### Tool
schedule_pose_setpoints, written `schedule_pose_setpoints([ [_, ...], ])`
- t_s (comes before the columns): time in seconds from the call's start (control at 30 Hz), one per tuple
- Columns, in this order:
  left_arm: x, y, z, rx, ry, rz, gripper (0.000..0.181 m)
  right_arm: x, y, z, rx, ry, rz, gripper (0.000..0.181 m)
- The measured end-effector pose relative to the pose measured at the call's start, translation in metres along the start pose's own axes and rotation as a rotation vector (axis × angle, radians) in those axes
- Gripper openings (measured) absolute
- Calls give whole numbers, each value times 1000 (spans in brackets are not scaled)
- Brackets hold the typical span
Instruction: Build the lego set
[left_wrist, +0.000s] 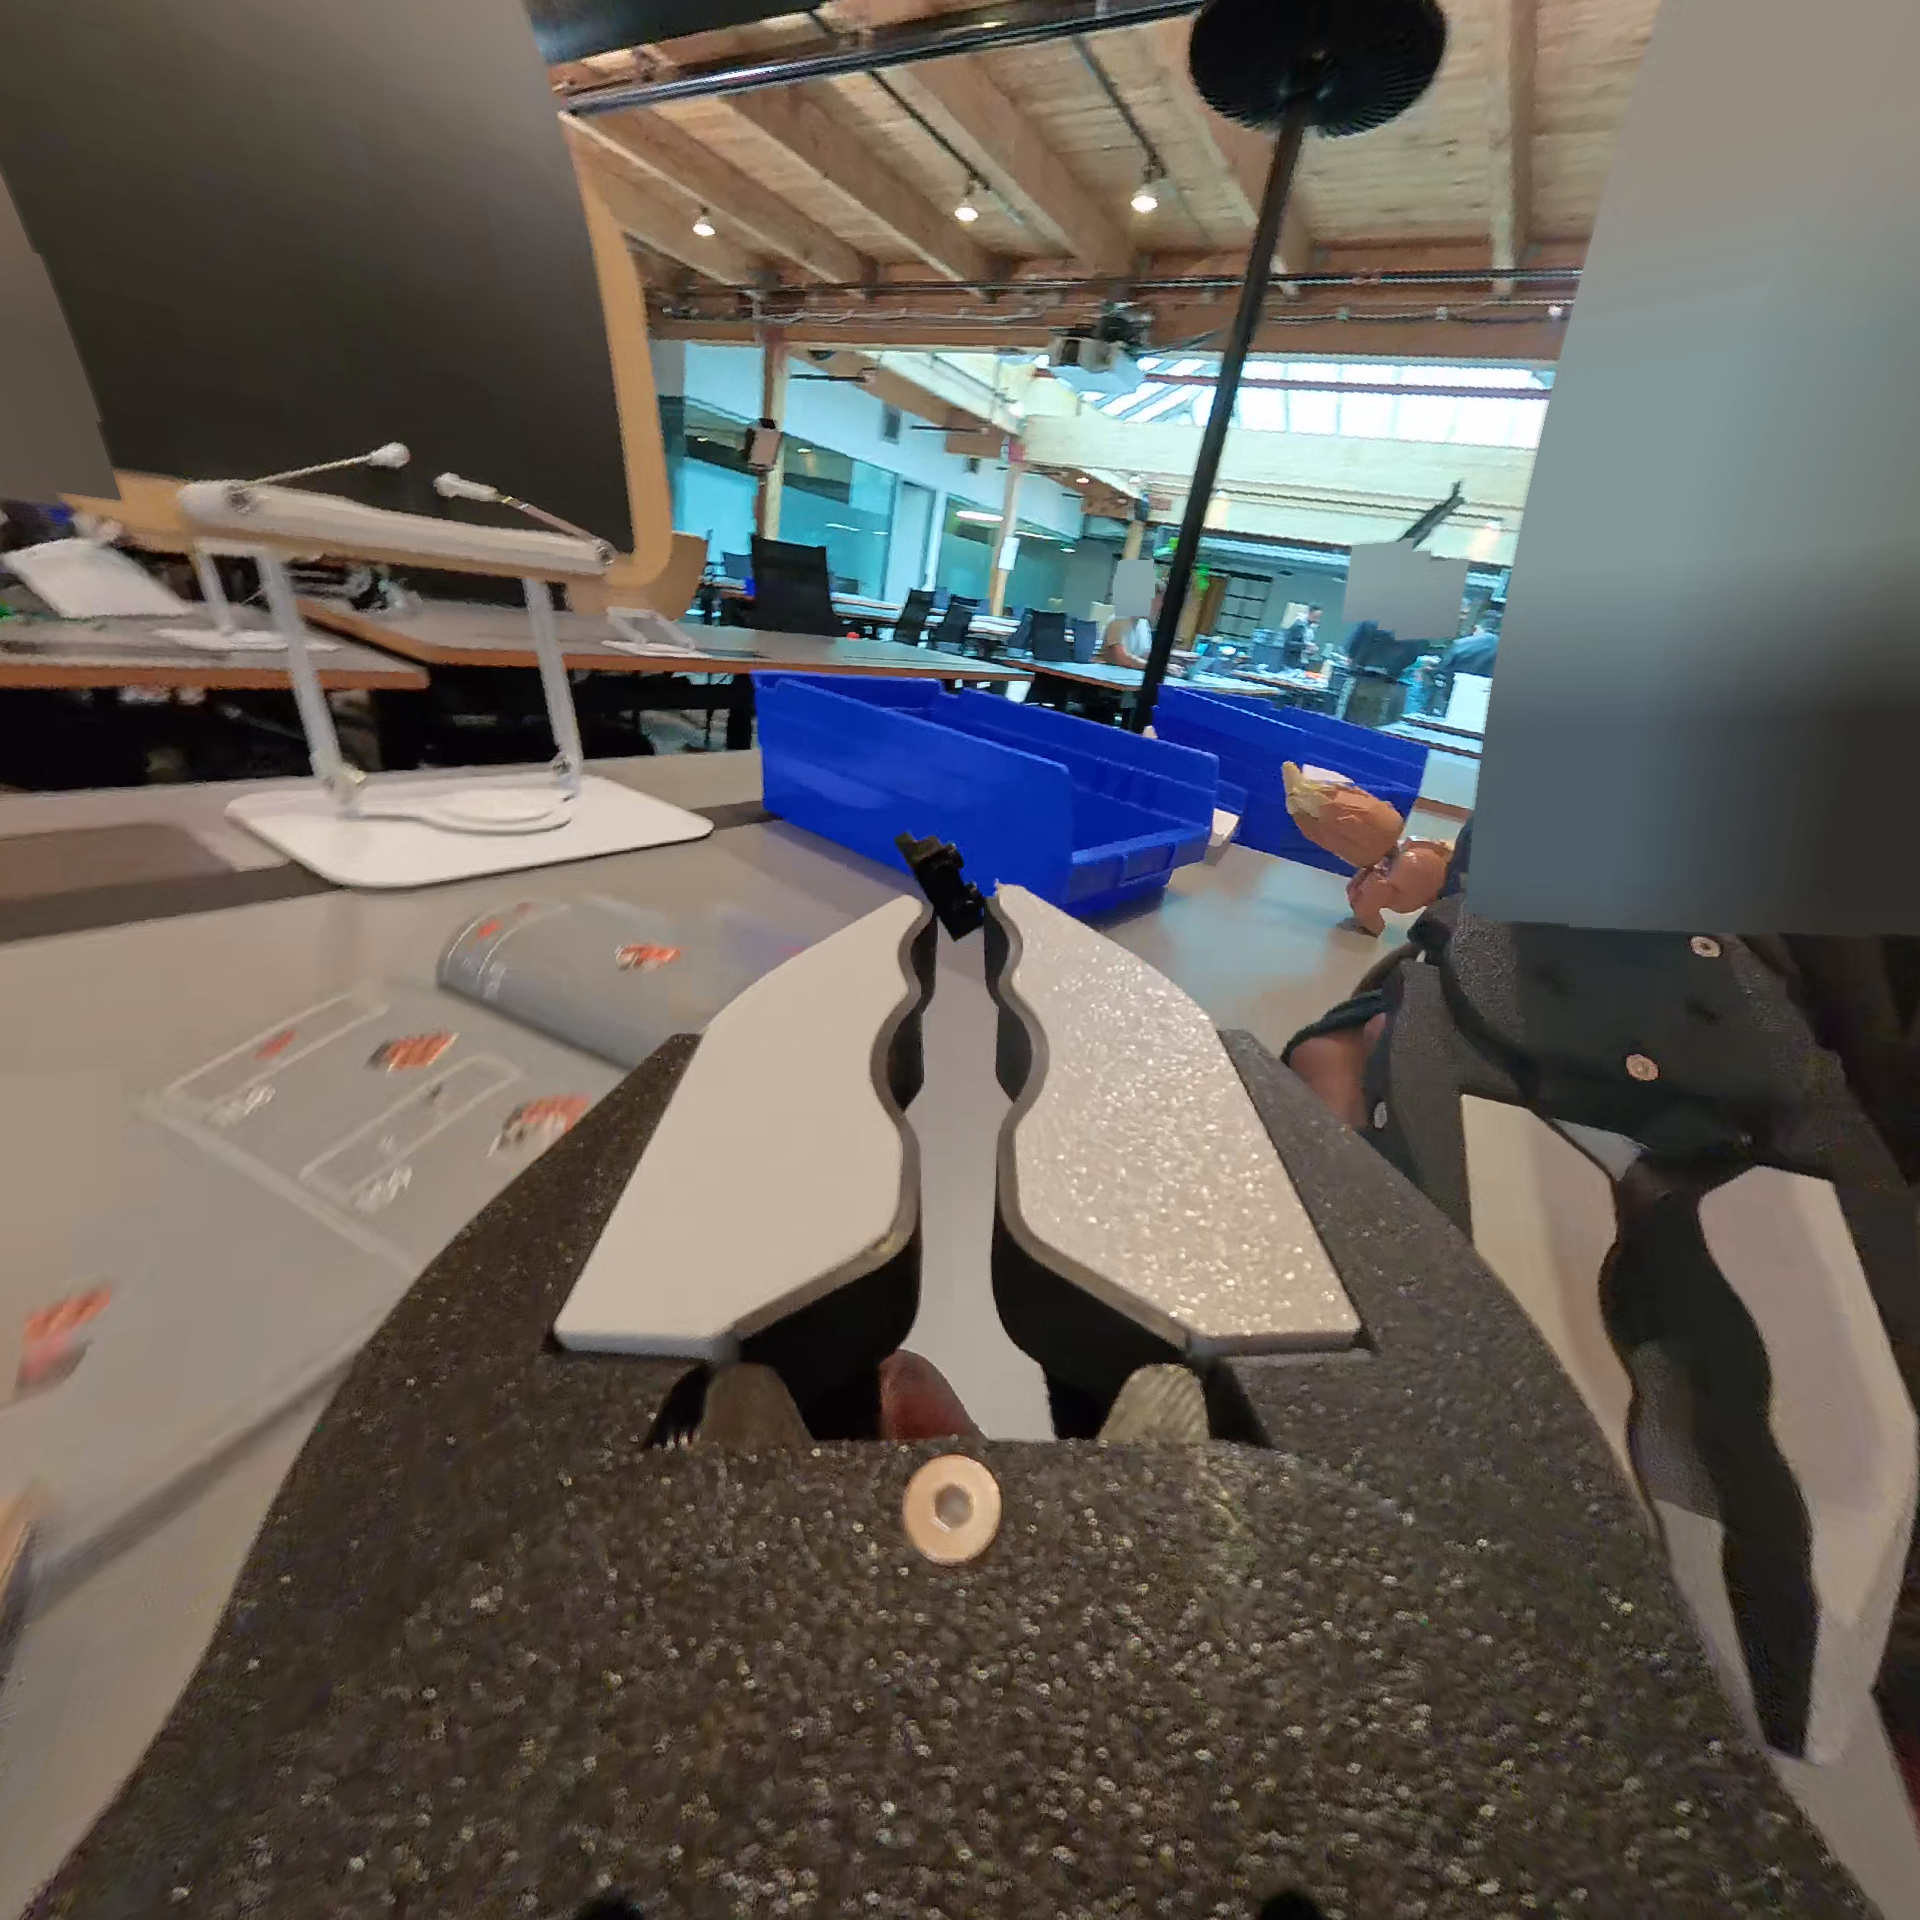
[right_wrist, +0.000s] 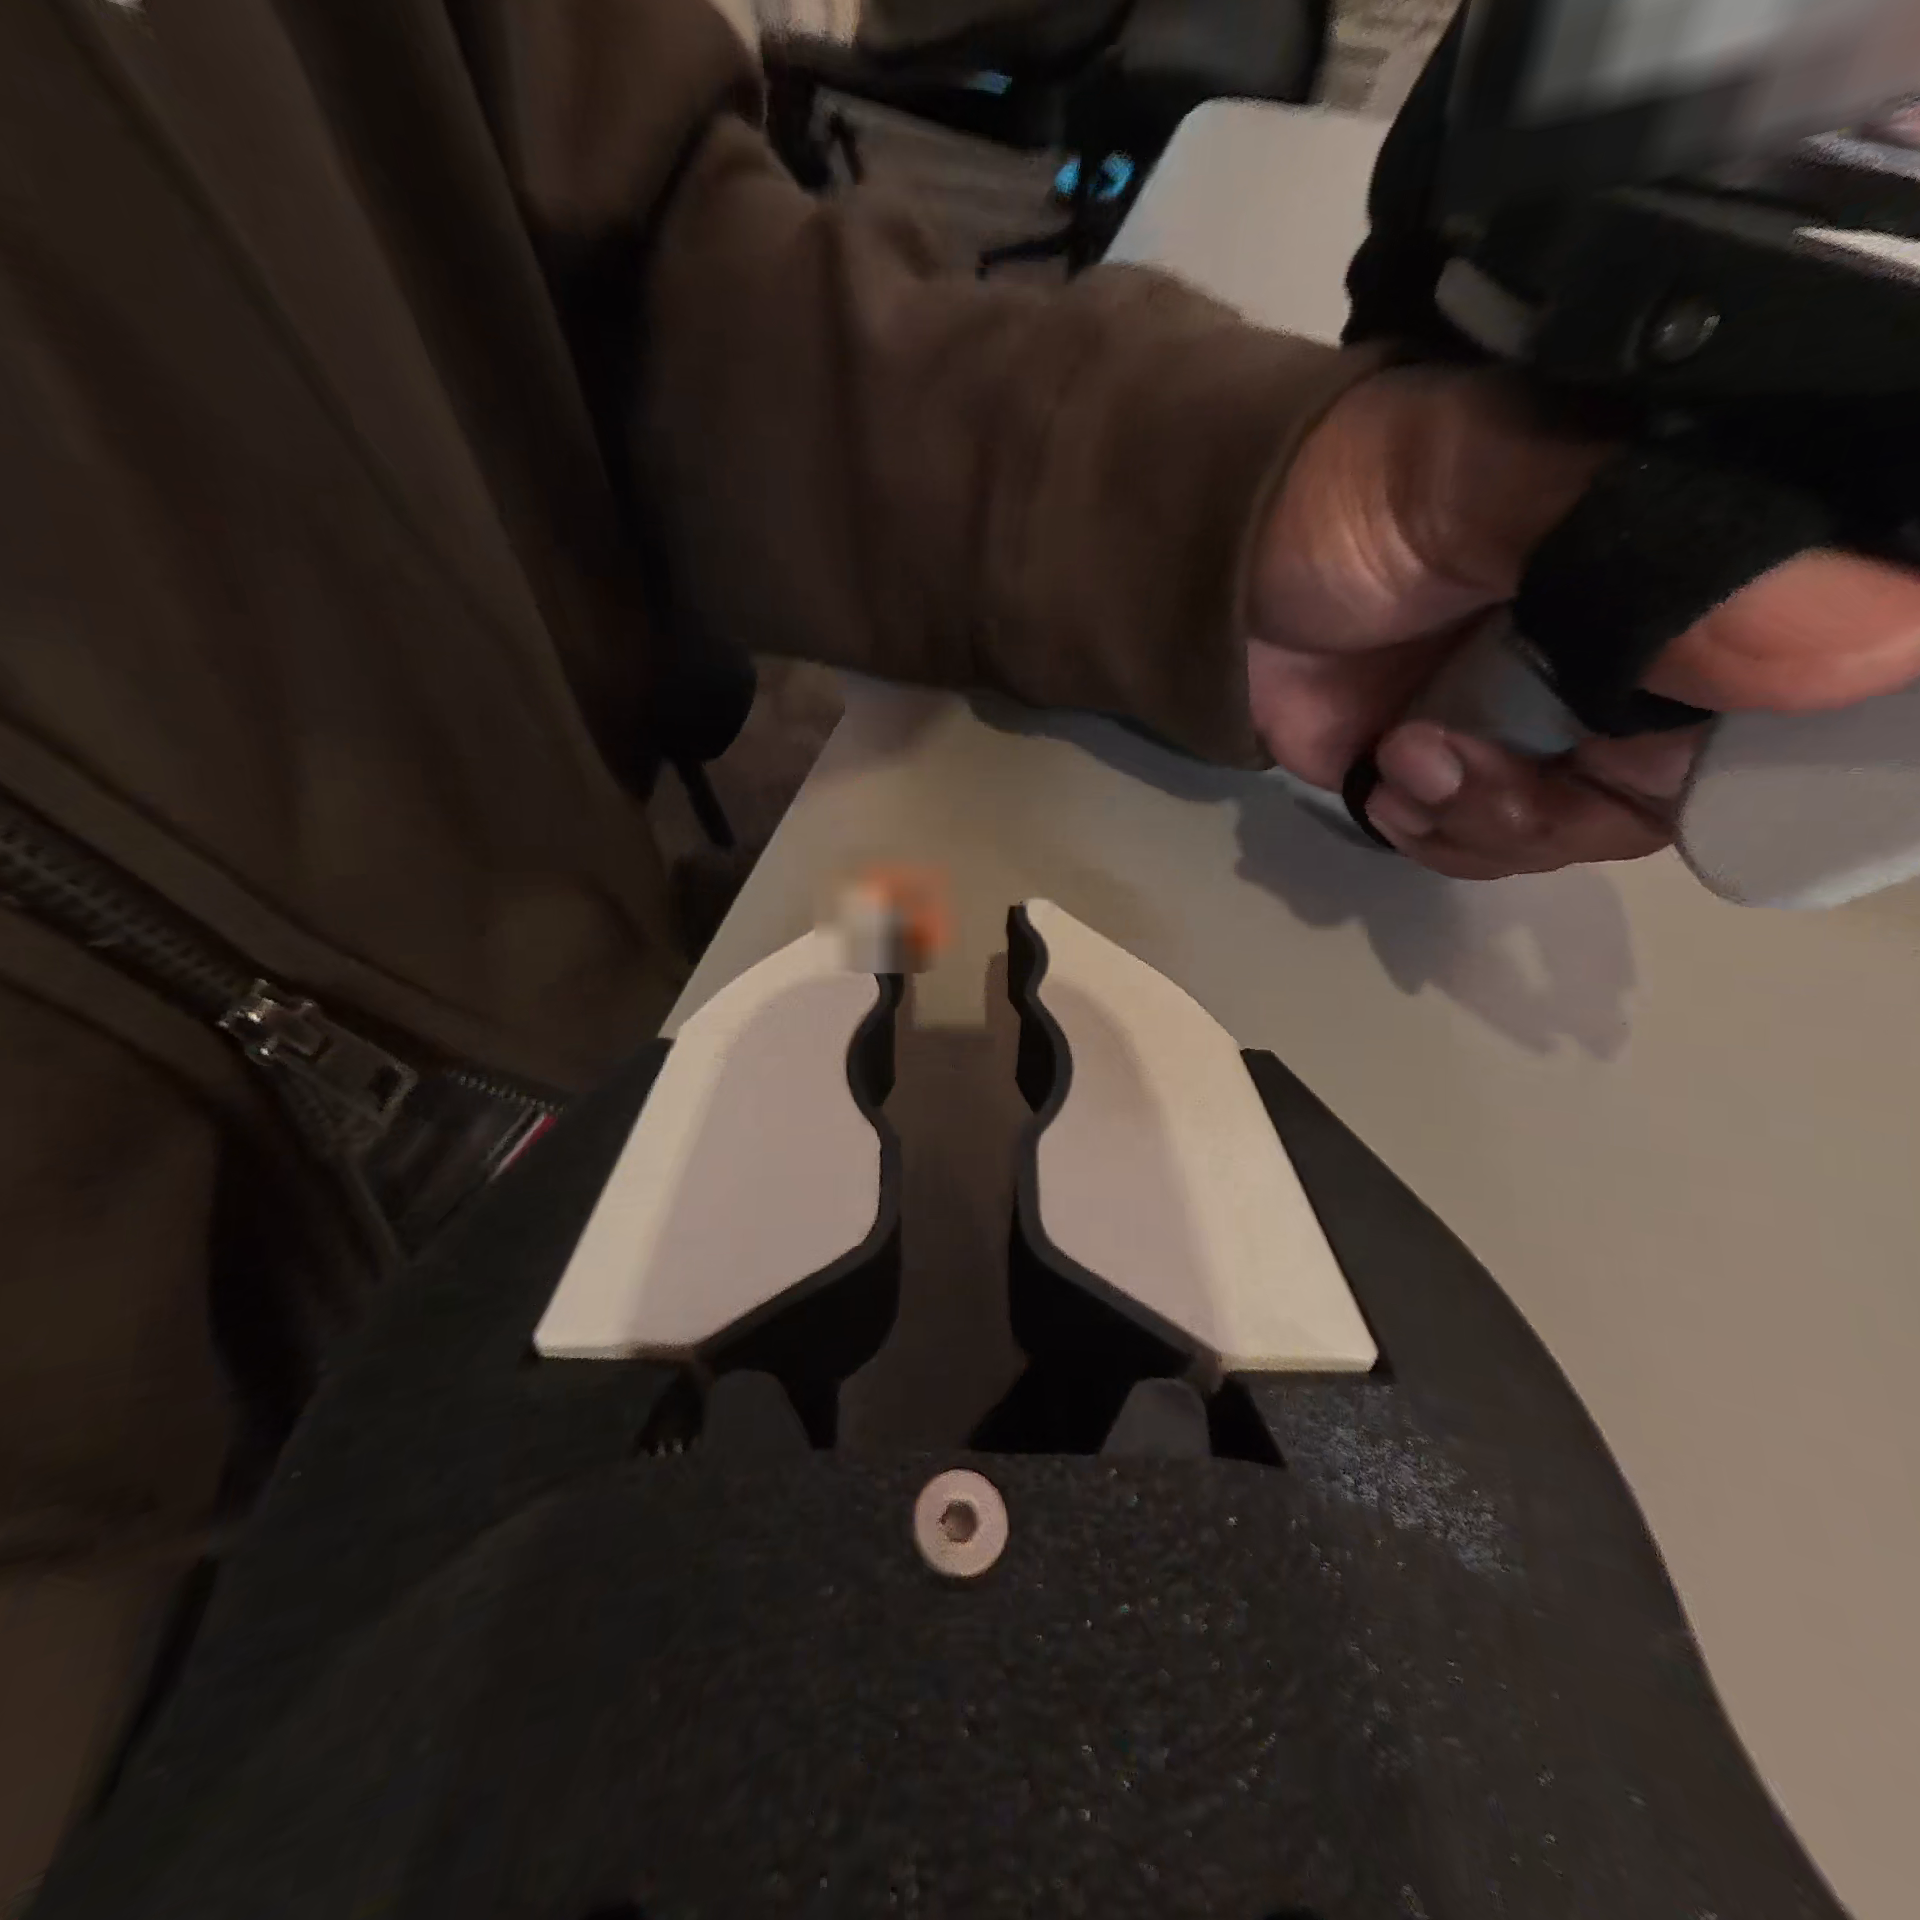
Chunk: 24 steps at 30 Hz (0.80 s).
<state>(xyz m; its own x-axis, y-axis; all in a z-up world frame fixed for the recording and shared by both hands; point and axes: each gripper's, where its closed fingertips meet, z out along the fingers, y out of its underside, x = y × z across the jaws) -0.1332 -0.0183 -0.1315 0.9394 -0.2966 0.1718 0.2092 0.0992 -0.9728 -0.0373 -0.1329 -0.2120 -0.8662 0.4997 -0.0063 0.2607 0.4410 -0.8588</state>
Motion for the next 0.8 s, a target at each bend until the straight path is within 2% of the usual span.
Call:
schedule_pose_setpoints([
  [0.13, 6, 4, -33, 2, -63, -51, 8, -7, 9, 26, -141, -51, -123, 28],
  [0.27, 12, 4, -50, 0, -80, -41, 8, -8, 16, 40, -224, -65, -186, 34],
  [0.37, 14, 1, -56, 21, -68, -62, 8, -8, 25, 46, -281, -71, -184, 32],
  [0.47, 15, -1, -58, 36, -56, -82, 8, -7, 25, 49, -293, -53, -142, 21],
  [0.57, 15, -2, -60, 45, -51, -102, 8, 1, 26, 47, -305, 20, -102, 17],
  [0.67, 15, -2, -61, 53, -43, -127, 8, 18, 27, 39, -287, 162, -30, 16],
  [0.8, 16, -5, -62, 84, -21, -174, 8, 49, 0, 10, -56, 369, 165, 15],
])
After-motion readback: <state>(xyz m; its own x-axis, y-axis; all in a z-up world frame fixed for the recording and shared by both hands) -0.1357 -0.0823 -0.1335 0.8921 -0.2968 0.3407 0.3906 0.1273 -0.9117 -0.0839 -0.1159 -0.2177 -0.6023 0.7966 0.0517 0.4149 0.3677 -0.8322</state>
